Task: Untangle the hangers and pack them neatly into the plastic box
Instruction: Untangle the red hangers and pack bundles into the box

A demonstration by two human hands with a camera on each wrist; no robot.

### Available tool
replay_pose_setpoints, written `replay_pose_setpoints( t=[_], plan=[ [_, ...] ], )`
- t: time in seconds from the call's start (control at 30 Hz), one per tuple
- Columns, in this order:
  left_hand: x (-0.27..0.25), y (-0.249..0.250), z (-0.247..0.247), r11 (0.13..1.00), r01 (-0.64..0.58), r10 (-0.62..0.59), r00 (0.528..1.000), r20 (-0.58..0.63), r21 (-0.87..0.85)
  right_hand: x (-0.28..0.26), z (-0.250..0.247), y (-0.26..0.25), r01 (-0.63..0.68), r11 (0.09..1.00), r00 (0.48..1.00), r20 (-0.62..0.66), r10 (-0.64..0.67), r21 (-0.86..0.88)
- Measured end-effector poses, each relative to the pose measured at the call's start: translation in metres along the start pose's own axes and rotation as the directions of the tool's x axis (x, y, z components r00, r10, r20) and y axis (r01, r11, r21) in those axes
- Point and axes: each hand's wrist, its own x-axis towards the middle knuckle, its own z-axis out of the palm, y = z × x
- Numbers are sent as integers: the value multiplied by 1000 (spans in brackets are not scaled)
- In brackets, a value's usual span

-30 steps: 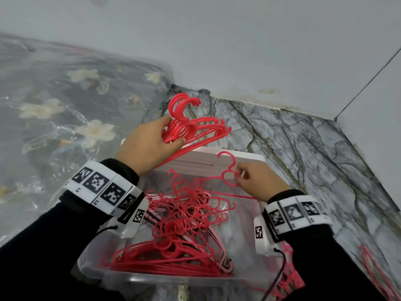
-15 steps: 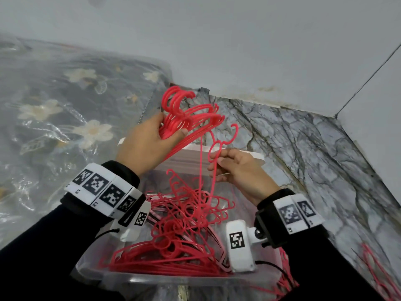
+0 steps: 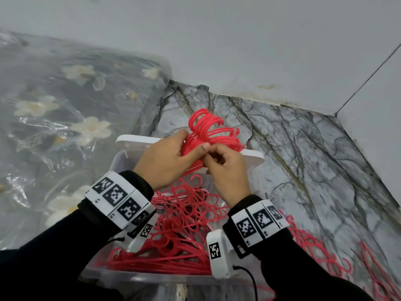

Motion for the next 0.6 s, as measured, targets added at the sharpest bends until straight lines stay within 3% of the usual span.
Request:
replay_pose_setpoints(
  t=[0.1,0.17,0.23,0.3,0.37,0.43,0.53,0.6],
  plan=[
    [2,-3,0,1000,-23,22,999,24,21,2,-2,-2,23,1000,1000,20,-23,-8],
    [3,-7,0,999,-33,33,999,22,35,6,-8,-2,-32,999,993,118,27,42],
    [4,-10,-2,998,-44,43,999,12,53,12,-17,1,-154,987,952,274,139,36],
    [6,-13,-6,996,-44,46,999,-24,77,14,-24,11,-213,962,881,393,264,-170],
    [9,-16,-10,996,-25,30,998,-61,89,11,-25,26,-123,862,801,464,379,-492],
    [11,-18,-12,997,-13,19,997,-73,81,2,-18,46,44,693,701,517,492,-719],
    [11,-17,-16,997,10,-6,998,-59,72,-15,-1,76,200,510,557,525,643,-836],
    [10,-16,-18,995,15,-11,999,-39,100,-24,9,90,244,480,539,529,655,-843]
  ],
)
